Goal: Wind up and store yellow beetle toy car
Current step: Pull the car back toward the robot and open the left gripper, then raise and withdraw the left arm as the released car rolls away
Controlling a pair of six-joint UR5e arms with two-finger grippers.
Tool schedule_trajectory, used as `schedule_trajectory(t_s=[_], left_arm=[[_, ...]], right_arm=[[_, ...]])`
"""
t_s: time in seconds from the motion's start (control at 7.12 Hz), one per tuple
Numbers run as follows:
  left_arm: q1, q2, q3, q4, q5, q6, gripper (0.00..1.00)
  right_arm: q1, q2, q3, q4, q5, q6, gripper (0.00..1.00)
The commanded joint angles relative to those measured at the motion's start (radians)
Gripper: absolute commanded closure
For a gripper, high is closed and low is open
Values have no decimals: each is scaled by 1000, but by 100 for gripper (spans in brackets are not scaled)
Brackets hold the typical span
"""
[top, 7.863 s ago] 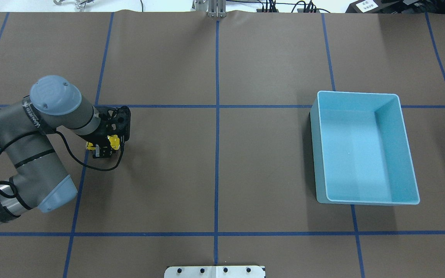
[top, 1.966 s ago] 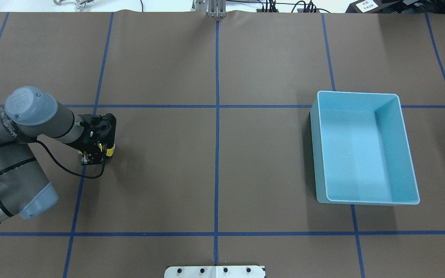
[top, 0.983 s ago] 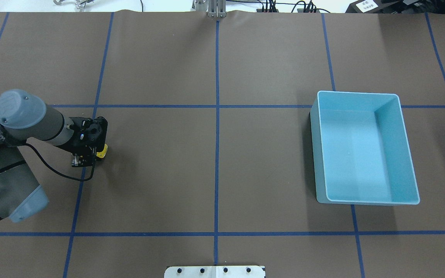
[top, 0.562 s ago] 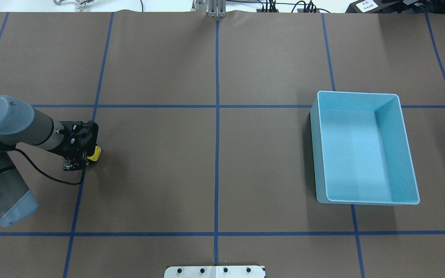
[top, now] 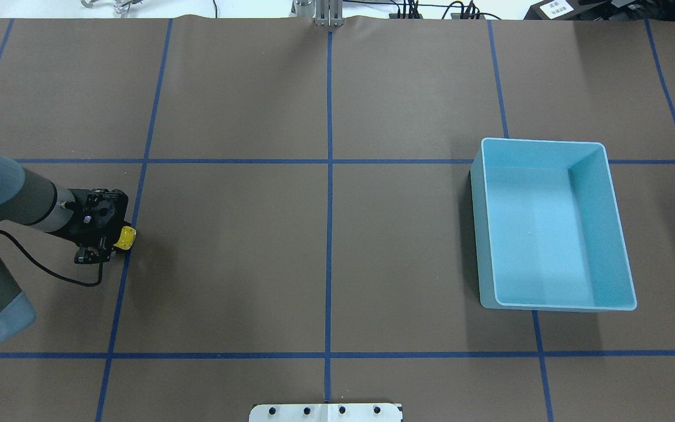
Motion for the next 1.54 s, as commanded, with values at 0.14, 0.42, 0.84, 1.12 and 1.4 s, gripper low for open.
schedule_trajectory(t_s=[0.14, 0.42, 0.84, 1.12, 1.4], left_arm=[[-38, 5, 9, 15, -5, -1, 0], [-102, 8, 11, 19, -7, 7, 0], [-114, 8, 15, 25, -7, 9, 0], [-114, 8, 15, 27, -18, 9, 0], [-115, 8, 15, 40, -28, 12, 0]], right_arm=[[-3, 0, 0, 0, 0, 0, 0], [-3, 0, 0, 0, 0, 0, 0], [-4, 0, 0, 0, 0, 0, 0], [-3, 0, 0, 0, 0, 0, 0], [-3, 0, 0, 0, 0, 0, 0]])
